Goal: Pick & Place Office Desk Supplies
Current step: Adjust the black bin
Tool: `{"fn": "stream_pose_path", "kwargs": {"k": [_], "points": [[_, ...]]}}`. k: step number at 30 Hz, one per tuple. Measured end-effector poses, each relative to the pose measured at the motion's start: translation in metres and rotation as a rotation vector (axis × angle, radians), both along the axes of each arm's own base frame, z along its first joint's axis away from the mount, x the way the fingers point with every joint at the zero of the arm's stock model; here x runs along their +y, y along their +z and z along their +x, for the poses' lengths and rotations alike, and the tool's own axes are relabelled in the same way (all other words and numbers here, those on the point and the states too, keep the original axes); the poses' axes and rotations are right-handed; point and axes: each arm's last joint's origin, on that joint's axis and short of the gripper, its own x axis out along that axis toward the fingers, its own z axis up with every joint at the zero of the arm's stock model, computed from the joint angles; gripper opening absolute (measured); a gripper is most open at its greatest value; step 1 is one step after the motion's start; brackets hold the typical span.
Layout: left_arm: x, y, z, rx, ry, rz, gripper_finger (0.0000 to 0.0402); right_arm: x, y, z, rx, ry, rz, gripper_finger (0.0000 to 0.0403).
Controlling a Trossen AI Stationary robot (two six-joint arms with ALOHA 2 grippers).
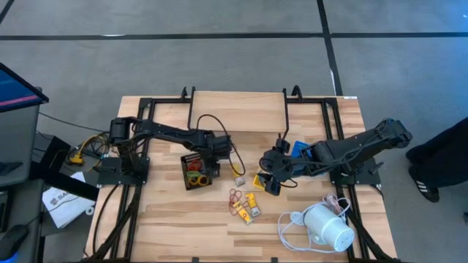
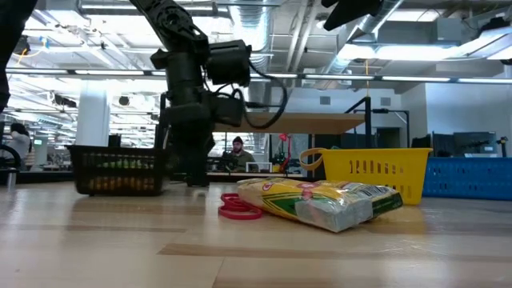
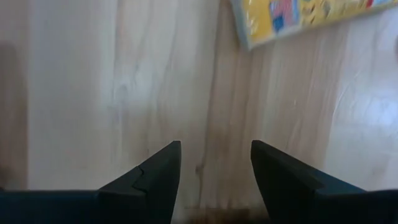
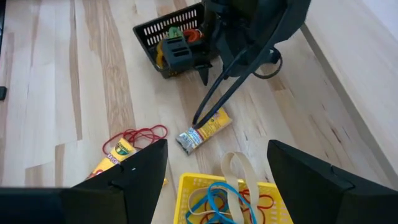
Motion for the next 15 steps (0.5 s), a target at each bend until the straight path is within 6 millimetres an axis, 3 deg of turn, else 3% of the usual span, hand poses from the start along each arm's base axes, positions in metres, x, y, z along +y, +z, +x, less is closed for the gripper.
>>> {"fn": "stream_pose_path", "kwargs": {"k": [8,15], "points": [[-0.01,-0.007,-0.008,0.052,-0.003,-0.018,0.0191,0.0,0.0,-0.001,0.008,0.0,-0.003,0.0274],[-0.026,0.0,-0.015,0.093,-0.025,-0.057,0.0191,0.0,-0.001,-0.001,0.018,0.0,-0.006,0.0274]]}}
